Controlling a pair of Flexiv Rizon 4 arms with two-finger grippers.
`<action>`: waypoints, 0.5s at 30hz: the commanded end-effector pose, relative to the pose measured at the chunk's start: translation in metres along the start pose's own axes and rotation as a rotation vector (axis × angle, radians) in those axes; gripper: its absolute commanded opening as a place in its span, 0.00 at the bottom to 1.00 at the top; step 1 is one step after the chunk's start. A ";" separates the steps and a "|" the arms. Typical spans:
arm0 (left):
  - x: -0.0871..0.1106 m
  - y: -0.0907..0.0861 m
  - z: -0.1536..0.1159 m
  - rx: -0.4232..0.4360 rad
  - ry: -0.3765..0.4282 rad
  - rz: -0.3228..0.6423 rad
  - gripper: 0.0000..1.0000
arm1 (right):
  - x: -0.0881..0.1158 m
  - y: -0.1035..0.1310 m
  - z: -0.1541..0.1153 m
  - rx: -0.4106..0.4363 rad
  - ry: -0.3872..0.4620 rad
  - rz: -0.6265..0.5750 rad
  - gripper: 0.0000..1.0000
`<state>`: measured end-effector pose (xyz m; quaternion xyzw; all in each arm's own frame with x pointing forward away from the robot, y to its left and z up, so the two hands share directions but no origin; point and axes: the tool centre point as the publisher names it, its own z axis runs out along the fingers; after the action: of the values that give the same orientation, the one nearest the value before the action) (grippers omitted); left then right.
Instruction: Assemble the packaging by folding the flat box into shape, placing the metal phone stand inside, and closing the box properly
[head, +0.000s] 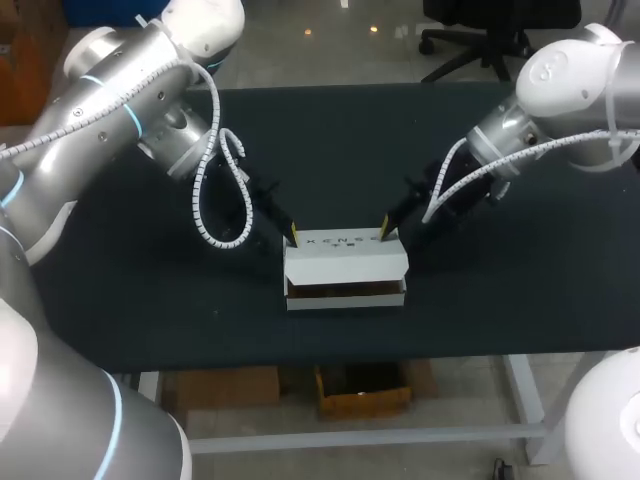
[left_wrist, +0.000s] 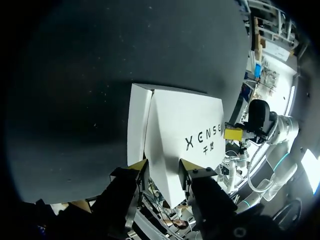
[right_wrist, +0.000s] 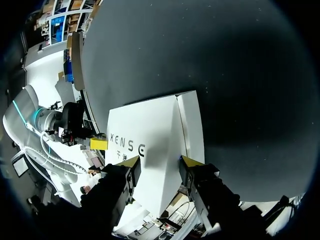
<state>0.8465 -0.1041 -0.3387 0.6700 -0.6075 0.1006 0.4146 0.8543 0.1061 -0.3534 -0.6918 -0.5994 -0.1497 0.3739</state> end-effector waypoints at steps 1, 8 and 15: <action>0.002 0.006 -0.002 0.024 -0.011 0.003 0.40 | 0.000 0.004 0.000 0.012 0.002 -0.001 0.49; 0.001 0.005 -0.003 0.046 -0.032 0.016 0.44 | -0.001 0.002 0.001 0.011 0.003 -0.003 0.49; -0.001 0.005 -0.006 0.077 -0.043 0.047 0.55 | -0.002 0.001 0.003 0.011 0.004 -0.003 0.49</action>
<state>0.8496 -0.0998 -0.3370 0.6694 -0.6284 0.1134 0.3796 0.8544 0.1062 -0.3560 -0.6895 -0.6005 -0.1484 0.3769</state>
